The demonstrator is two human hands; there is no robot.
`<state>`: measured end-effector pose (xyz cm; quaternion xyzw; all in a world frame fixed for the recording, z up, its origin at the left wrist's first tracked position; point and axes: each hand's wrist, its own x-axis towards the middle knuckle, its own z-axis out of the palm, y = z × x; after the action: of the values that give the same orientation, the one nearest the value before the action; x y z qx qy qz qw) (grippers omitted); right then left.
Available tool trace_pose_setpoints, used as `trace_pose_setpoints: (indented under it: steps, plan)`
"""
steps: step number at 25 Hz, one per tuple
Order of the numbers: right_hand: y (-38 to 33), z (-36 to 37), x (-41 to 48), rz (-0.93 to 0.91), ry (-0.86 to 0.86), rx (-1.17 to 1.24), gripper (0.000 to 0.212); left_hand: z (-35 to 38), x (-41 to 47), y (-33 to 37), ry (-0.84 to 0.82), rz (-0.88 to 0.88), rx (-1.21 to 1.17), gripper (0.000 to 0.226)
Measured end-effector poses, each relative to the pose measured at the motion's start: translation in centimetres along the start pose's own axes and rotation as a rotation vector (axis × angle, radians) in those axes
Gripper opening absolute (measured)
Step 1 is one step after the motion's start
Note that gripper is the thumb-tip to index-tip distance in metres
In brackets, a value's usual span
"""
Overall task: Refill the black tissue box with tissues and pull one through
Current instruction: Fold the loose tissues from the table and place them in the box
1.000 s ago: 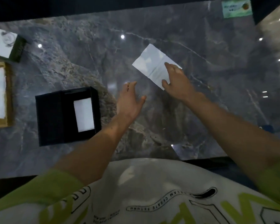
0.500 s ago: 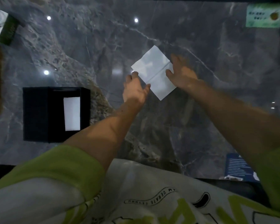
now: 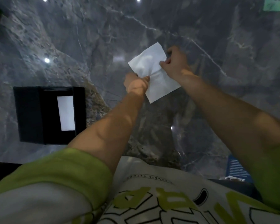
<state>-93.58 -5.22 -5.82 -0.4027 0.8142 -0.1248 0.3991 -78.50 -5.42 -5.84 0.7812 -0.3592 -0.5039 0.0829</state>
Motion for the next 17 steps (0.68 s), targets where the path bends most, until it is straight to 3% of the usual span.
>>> trace_pose_setpoints:
  steps: [3, 6, 9, 12, 17]
  plan:
    - [0.1, 0.2, -0.5, 0.082, -0.062, 0.034, 0.028, 0.0, -0.1, -0.7, -0.051, -0.092, -0.168, 0.031]
    - [0.4, 0.0, -1.8, 0.139, -0.112, 0.198, 0.015, -0.8, -0.6, -1.3, -0.174, -0.176, -0.367, 0.036]
    - [0.7, -0.4, -3.8, 0.121, -0.129, 0.385, 0.021, -2.4, -1.8, -1.4, -0.242, -0.213, -0.438, 0.025]
    - [0.9, -0.6, -6.2, 0.054, -0.140, 0.556, 0.021, -4.9, -3.2, -2.3, -0.356, -0.166, -0.486, 0.003]
    - [0.2, -0.6, -10.8, 0.012, -0.171, 0.769, 0.023, -9.2, -4.8, -4.9, -0.561, -0.077, -0.472, 0.005]
